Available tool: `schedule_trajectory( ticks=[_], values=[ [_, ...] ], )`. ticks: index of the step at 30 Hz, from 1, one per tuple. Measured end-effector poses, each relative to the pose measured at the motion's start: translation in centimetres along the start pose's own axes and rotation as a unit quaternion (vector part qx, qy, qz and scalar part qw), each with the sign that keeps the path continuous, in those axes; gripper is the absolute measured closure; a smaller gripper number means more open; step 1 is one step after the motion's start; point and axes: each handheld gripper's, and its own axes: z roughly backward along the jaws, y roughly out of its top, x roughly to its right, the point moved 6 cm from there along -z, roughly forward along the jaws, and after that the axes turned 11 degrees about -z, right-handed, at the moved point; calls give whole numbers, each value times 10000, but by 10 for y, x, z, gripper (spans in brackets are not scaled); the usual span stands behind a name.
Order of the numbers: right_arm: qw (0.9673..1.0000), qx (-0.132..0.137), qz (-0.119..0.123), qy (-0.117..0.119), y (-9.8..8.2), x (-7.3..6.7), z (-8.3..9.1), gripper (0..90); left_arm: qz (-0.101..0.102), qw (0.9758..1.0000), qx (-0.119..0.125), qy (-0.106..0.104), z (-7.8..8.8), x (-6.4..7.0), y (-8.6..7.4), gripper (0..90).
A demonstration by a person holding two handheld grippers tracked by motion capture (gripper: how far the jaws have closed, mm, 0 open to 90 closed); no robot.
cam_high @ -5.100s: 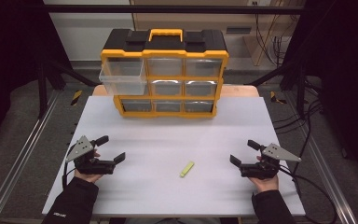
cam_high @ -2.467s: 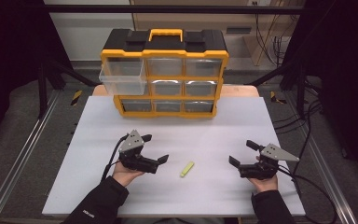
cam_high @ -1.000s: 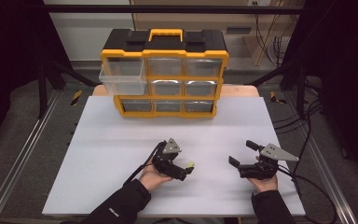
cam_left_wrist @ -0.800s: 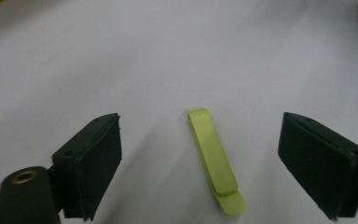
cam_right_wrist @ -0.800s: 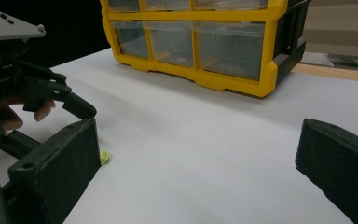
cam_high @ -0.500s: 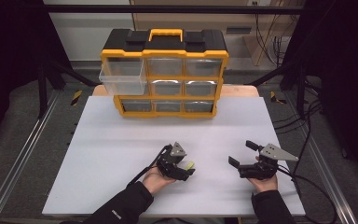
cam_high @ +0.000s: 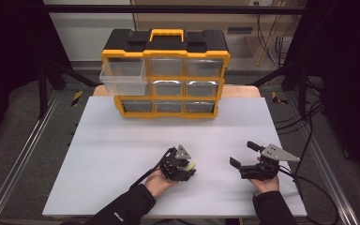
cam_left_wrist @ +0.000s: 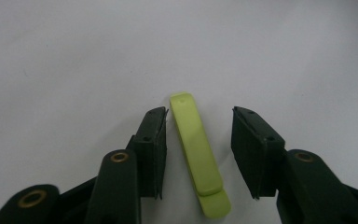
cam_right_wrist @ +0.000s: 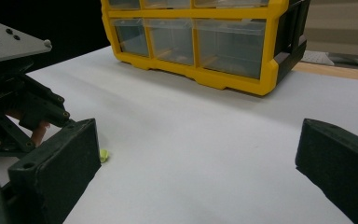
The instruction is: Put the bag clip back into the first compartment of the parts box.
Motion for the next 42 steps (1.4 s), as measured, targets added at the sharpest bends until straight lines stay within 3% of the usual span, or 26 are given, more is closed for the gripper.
schedule_trajectory(
  ticks=[24, 38, 39, 40, 42],
  values=[
    [10000, -6, -24, -3, 0, 0, 0, 6, -3, 9995, -186, 248, -1, -2, 0, 767],
    [10000, 0, -19, 1, 0, 0, 1, 5, 18, 9998, -95, 158, 3, -3, 2, 772],
    [10000, 1, -19, 0, 0, 0, 1, 6, -159, 9998, 50, 142, 2, -6, 4, 772],
    [10000, -3, -20, 1, 0, 0, 1, 5, -47, 9998, 10, 170, 6, -5, 4, 772],
    [10000, -4, -24, 2, 0, 0, 1, 6, -18, 9998, 39, 170, 8, -5, 5, 772]
  ],
)
